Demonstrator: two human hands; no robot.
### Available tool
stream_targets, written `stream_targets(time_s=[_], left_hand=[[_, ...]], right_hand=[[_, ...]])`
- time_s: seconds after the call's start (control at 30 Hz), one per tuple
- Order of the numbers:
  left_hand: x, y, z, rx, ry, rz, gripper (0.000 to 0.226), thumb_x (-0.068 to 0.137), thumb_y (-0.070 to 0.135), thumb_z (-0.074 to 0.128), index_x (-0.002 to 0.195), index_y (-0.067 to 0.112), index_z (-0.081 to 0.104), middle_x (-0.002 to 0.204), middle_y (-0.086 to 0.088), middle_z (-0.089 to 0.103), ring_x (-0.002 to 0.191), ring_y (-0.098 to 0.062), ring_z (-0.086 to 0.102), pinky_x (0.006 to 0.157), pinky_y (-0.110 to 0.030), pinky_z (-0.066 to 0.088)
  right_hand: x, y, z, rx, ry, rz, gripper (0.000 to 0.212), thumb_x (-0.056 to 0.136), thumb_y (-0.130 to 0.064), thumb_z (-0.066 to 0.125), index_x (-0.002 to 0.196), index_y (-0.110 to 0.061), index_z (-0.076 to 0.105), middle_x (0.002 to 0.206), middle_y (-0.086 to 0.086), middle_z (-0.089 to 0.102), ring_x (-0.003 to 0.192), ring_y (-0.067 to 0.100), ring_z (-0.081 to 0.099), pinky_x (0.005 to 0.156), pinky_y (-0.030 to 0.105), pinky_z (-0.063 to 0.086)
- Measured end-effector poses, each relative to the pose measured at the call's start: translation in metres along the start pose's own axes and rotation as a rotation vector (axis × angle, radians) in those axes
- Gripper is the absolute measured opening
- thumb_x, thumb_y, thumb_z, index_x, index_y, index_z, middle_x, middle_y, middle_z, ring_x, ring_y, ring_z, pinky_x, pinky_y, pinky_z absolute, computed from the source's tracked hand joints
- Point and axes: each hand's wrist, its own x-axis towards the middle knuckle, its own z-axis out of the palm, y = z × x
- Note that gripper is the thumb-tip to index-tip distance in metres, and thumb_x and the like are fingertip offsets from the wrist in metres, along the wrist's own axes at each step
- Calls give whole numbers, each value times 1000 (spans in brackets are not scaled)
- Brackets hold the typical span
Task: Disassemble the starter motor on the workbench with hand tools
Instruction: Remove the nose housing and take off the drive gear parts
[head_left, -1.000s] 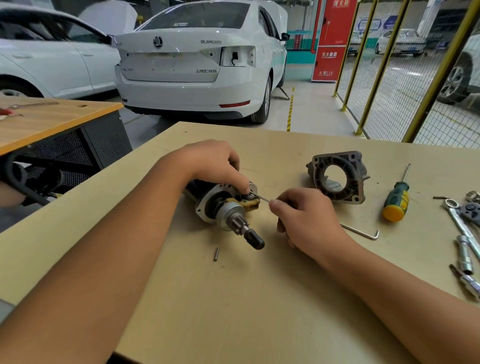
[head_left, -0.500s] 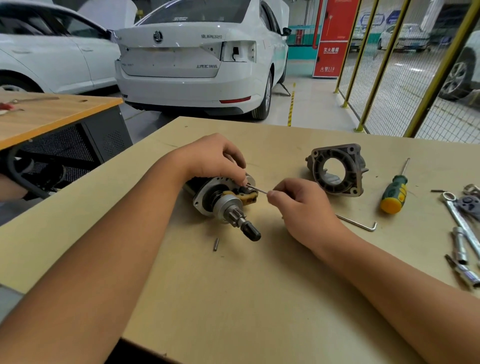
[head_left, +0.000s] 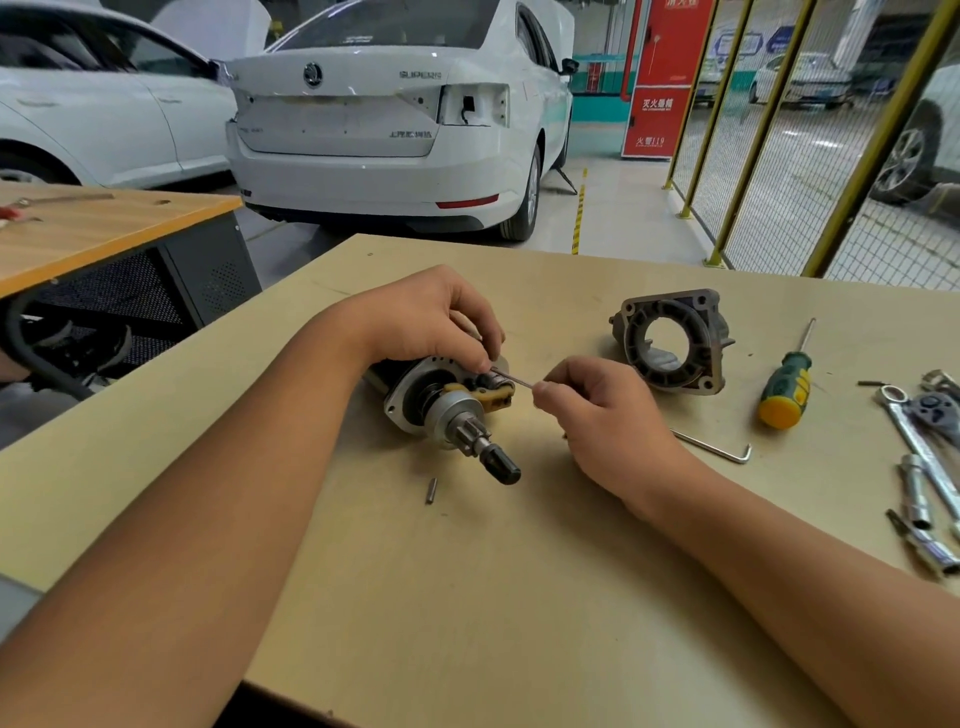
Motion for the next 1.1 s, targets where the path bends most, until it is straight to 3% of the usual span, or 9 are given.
stream_targets(time_s=[0.2,0.3,0.43,0.53,0.67,0.77,0.97,1.1], left_hand=[[0,1,0,-5,-4,31,20,79,3,82,83,23,84,106,5,78,109,-16,72,101,-41,57],[-1,-1,-1,-19,-26,35,19,80,5,81,85,24,84,108,1,78,110,-16,71,100,-37,57],[-2,0,-2,-31,-57,59,17,75,19,75,85,29,84,108,5,78,111,-12,70,93,-23,56],[-3,-1,-3,-3,-69,71,20,71,23,72,83,33,84,113,9,75,113,-5,67,94,-23,53],[-3,-1,-3,77,-87,73,19,73,20,72,82,33,82,116,14,72,113,-4,66,99,-32,54],[-3,1,-3,144,-79,75,18,74,22,73,82,35,82,112,17,72,110,-4,67,99,-37,56],[-2,2,-4,237,-49,101,24,78,22,79,85,45,81,106,25,71,104,6,65,88,-24,55],[-1,2,-3,286,-14,155,25,80,25,86,87,48,80,106,22,70,104,7,62,84,-15,48]], right_hand=[[0,4,0,-28,-36,-55,20,96,-26,63,76,-24,65,55,-20,53,54,2,45,48,17,31],[1,5,1,-12,-6,-55,20,96,-27,62,76,-24,65,56,-18,54,54,3,45,48,18,32],[1,5,1,6,10,-52,19,97,-29,62,79,-25,67,59,-16,56,56,4,49,54,29,41],[1,4,1,16,32,-41,20,97,-30,61,80,-24,67,60,-9,56,58,6,50,60,41,49],[1,4,2,-29,3,-52,21,98,-30,61,78,-24,65,56,-18,54,55,3,46,51,21,33],[0,4,3,-65,-11,-63,21,98,-30,61,77,-25,63,56,-15,52,56,1,46,50,18,30],[-1,5,2,12,36,-54,20,99,-30,60,80,-25,66,61,-17,58,59,3,50,56,26,39],[-1,5,5,-36,50,-70,21,99,-29,59,79,-25,64,59,-22,55,58,2,48,49,15,32]])
